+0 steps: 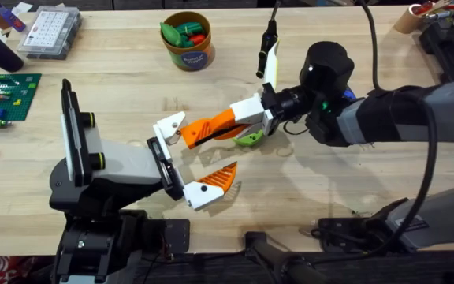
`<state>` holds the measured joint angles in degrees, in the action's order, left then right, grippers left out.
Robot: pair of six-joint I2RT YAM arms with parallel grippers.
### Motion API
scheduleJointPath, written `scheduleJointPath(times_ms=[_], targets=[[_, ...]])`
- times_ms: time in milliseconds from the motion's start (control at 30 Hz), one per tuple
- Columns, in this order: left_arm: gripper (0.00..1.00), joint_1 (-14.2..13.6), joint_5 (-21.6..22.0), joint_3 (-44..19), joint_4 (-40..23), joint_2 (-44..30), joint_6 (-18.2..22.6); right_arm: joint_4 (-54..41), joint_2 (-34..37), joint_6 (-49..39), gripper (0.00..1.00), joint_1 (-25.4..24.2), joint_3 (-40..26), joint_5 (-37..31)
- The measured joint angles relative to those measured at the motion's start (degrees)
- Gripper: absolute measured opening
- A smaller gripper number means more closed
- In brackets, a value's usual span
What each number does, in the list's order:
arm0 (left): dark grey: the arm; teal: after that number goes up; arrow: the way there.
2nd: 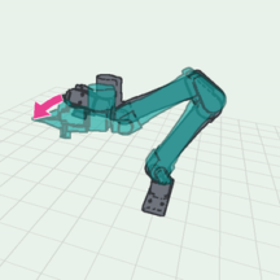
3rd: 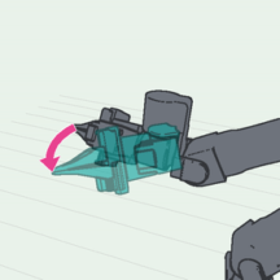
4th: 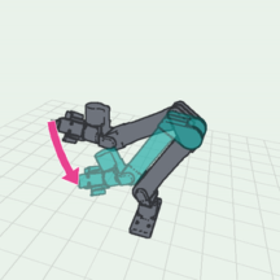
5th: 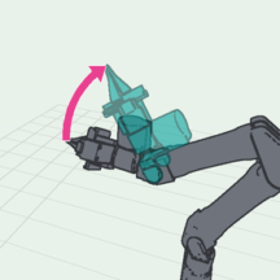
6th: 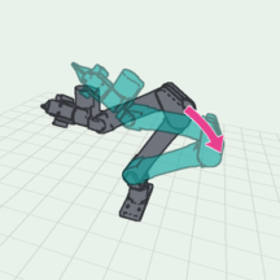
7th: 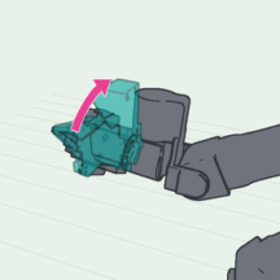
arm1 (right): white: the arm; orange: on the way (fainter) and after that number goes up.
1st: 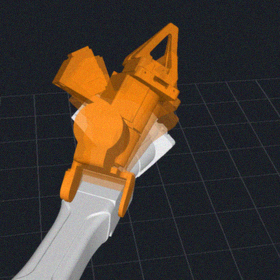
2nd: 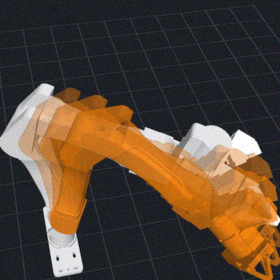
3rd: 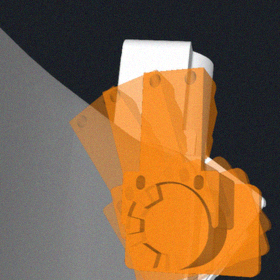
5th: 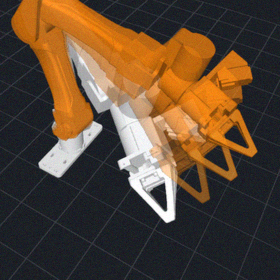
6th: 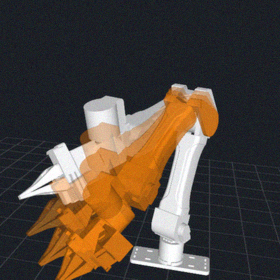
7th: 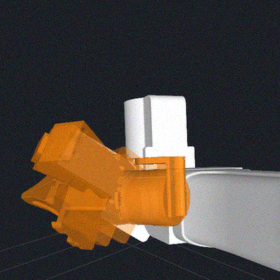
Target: Pick up the gripper from the table and insert it into the empty holder that is missing its gripper. Then pick up a screw, insert it into the mounting hole, and use the screwdriver to tighten it. Finally, clean up the table by picking up the vegetable and placing it into the bucket.
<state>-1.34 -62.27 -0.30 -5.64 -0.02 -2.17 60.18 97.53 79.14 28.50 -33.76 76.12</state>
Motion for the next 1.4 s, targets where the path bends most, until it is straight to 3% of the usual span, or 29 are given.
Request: scheduleJointPath(times_ms=[433, 733, 1400], targets=[[0.987, 0.00, -0.03, 0.00, -0.14, -0.01, 0.00, -0.67, 0.01, 0.90, 0.019, -0.92, 0.07, 0.69], [0.986, -0.02, -0.03, 0.00, -0.14, -0.01, 0.00, 6.66, -0.01, 5.76, 0.019, -0.93, 0.11, 1.56], [0.986, -0.02, -0.03, 0.00, -0.14, -0.01, 0.00, 4.46, 0.01, 10.68, 0.019, -0.45, 0.13, 0.79]])
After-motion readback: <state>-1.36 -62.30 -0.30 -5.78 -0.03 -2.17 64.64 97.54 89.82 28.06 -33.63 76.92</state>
